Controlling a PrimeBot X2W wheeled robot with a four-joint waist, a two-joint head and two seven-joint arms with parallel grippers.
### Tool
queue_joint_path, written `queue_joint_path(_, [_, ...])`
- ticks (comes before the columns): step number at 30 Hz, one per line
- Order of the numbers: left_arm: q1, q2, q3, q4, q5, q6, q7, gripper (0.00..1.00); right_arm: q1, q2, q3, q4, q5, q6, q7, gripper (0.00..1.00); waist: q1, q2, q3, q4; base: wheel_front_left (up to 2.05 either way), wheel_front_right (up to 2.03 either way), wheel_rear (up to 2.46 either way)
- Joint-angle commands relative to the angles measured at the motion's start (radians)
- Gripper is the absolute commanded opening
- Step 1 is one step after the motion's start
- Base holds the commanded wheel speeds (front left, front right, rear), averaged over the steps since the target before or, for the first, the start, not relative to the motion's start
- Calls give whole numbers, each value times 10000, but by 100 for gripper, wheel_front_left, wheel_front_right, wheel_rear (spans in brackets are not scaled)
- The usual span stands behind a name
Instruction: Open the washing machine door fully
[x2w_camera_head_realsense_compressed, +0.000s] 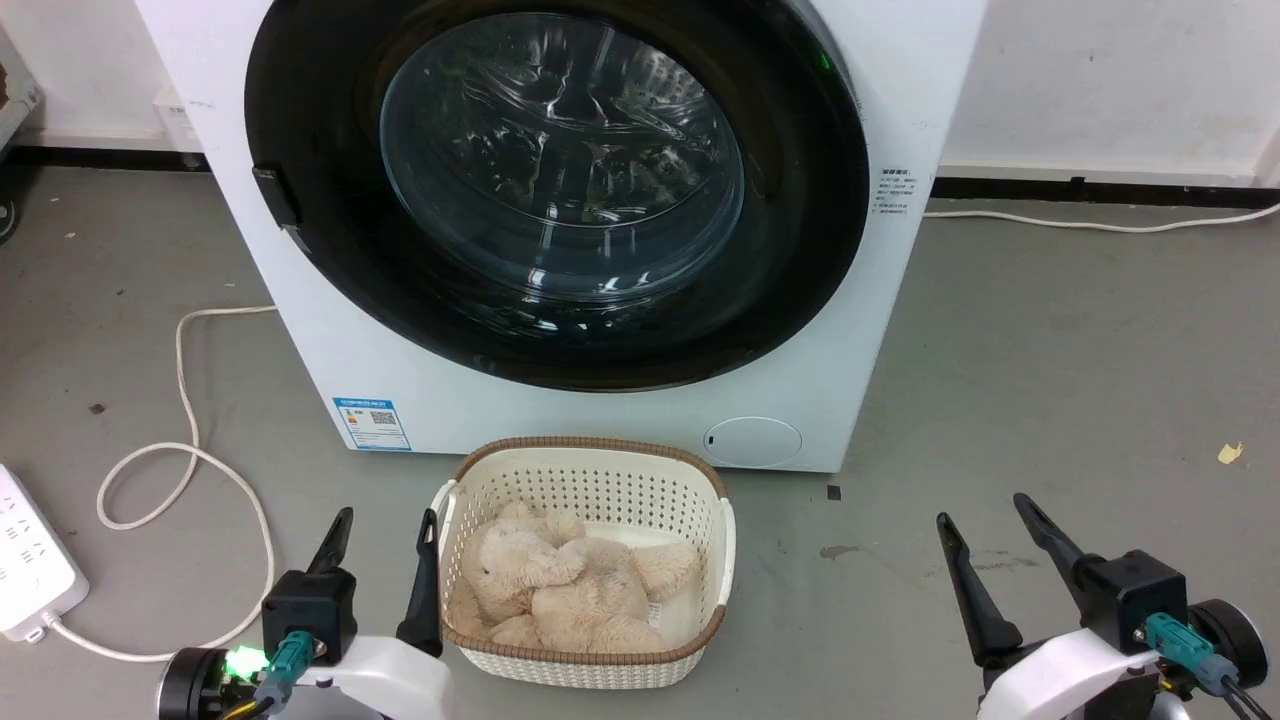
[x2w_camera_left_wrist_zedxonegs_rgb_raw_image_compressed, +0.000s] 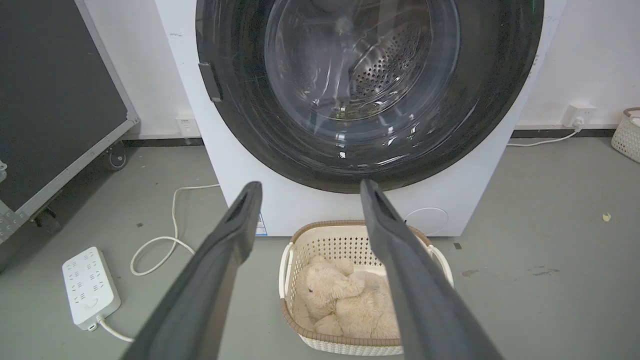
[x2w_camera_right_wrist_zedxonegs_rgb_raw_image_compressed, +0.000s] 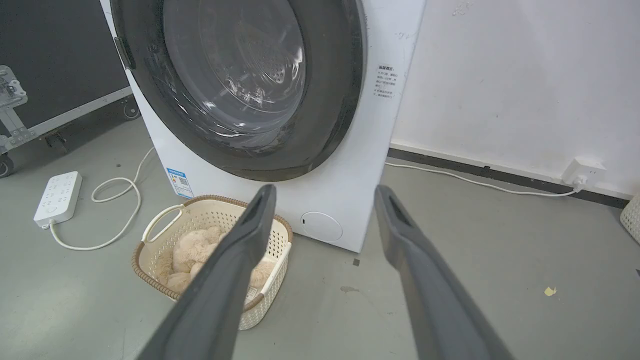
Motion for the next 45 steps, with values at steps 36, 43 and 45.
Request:
queue_joint_path(36, [-1001,0,-537,-317,-158,223,-852,100,-3653,-829,-349,477,1867,-3,265,0,0,0,1934,537,0,0,0])
queue_joint_path(43, [-1178,0,-636,-353,-209,253,-999,100,-4703,-741,-867,1191,2764,-4,578,0,0,0,2245,697,0,0,0])
queue_joint_path(45, [-1220,0,-666,-363,-219,262,-1041,100,-5054,-605,-1216,1540,3131,-4,722,0,0,0,2325,736,0,0,0])
